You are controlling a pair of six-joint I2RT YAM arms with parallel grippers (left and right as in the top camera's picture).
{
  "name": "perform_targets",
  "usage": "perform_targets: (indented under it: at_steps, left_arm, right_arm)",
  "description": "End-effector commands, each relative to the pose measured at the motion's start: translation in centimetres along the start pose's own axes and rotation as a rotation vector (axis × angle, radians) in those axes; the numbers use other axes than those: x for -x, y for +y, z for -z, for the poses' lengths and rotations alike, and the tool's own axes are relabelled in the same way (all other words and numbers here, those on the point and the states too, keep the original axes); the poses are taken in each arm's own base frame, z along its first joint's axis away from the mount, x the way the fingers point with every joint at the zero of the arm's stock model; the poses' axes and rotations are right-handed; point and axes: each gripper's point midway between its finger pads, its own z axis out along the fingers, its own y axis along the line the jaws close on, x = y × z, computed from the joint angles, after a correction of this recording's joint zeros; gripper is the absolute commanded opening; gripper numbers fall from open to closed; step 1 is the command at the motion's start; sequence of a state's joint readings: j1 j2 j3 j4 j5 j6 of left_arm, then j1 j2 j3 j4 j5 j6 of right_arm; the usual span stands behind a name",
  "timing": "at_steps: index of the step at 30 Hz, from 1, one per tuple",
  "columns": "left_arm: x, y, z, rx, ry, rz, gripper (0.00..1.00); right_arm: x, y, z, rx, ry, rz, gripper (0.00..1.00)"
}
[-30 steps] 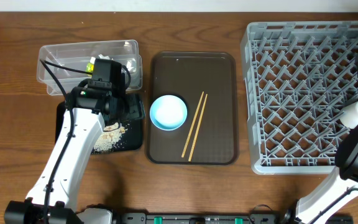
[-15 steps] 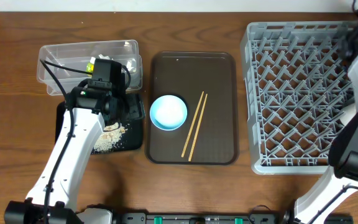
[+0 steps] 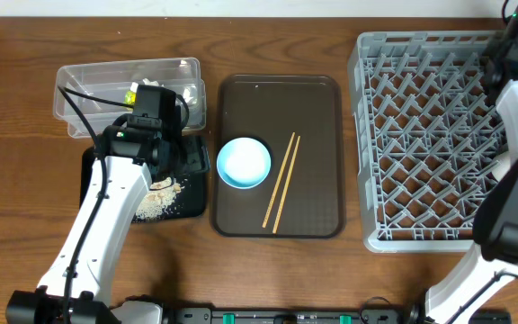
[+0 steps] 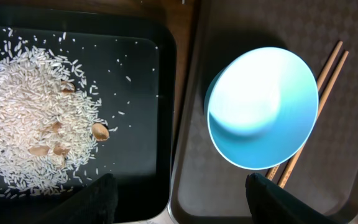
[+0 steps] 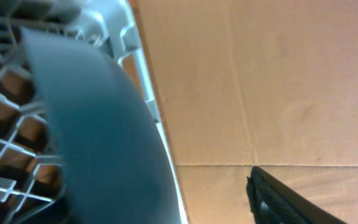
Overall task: Sort waste into correct bins and load items into the dishwasher rack
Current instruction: 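Lift the blue plate and set it upright in the dish rack, then reach the right gripper to the light-blue bowl and grasp it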
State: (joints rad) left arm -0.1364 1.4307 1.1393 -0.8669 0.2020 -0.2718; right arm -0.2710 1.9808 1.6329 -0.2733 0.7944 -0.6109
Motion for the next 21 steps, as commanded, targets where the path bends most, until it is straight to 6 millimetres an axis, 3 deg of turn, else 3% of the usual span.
perform_targets:
  at_steps: [1, 3, 5, 9, 14, 21]
  left_arm:
    - [-0.5, 0.6, -0.4, 0.022, 0.014, -0.004, 0.69]
    - [-0.5, 0.6, -0.4, 0.022, 0.014, -0.004, 0.69]
    - [-0.5, 0.6, -0.4, 0.022, 0.014, -0.004, 0.69]
    - [-0.5, 0.6, -0.4, 0.022, 0.014, -0.004, 0.69]
    - [-0.5, 0.6, -0.4, 0.022, 0.014, -0.004, 0.69]
    - [-0.5, 0.6, -0.4, 0.023, 0.014, -0.004, 0.69]
  right_arm:
    - [2.4, -5.0, 4.2, 0.007, -0.125, -0.166, 0.76]
    - [3.0, -5.7, 5.8, 0.064, -0.179, -0.223, 0.85]
    - [3.9, -5.1, 7.7, 0.182, -0.248, -0.236, 0.89]
    - [5.6, -2.1, 12.6, 0.472, -0.390, -0.203, 0.84]
    - [6.5, 1.1, 18.4, 0.745, -0.433, -0.297, 0.81]
    - [5.5, 8.3, 26.7, 1.123, -0.354, -0.275, 0.80]
